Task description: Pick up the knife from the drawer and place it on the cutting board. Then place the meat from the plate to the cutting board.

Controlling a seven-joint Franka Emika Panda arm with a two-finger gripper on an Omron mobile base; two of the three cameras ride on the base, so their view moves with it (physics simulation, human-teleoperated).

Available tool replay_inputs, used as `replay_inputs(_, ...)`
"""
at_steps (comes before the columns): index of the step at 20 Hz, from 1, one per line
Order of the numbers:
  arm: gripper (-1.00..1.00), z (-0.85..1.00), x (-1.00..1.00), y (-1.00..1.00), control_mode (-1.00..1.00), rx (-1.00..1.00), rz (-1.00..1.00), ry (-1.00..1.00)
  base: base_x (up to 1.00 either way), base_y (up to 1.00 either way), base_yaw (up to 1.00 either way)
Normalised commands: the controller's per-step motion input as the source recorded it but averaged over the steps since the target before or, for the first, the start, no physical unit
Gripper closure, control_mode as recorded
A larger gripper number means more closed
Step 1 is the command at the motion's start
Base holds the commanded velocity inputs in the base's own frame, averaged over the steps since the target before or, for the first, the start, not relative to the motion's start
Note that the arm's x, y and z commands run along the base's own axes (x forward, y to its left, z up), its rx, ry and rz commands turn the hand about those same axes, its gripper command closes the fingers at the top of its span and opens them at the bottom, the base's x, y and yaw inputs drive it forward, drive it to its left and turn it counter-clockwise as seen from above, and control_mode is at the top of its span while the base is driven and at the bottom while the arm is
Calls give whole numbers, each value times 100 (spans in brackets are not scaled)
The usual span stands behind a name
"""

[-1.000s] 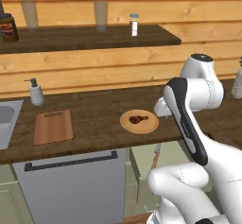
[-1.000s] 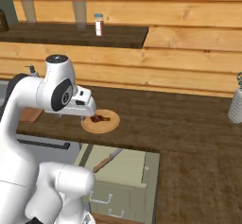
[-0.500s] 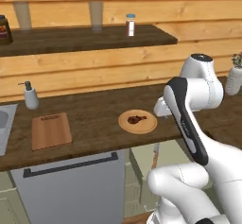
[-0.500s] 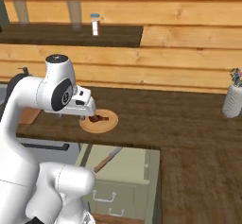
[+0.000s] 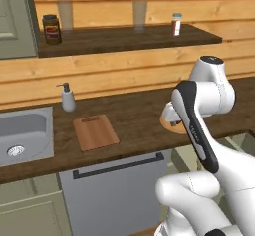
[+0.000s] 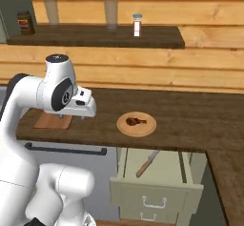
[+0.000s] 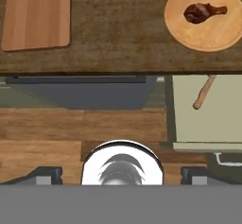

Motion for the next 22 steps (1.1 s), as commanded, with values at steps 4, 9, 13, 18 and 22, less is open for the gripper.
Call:
replay_inputs(4,-100,0,0,0,100,0,0,0,0,41,-26)
replay_inputs(9,-100,0,0,0,100,0,0,0,0,21,-36)
replay_inputs(13,-100,0,0,0,100,0,0,0,14,25,-22)
replay_inputs(18,-100,0,0,0,100,0,0,0,47,33,-7)
replay_inputs(22,-100,0,0,0,100,0,0,0,79,37,-4)
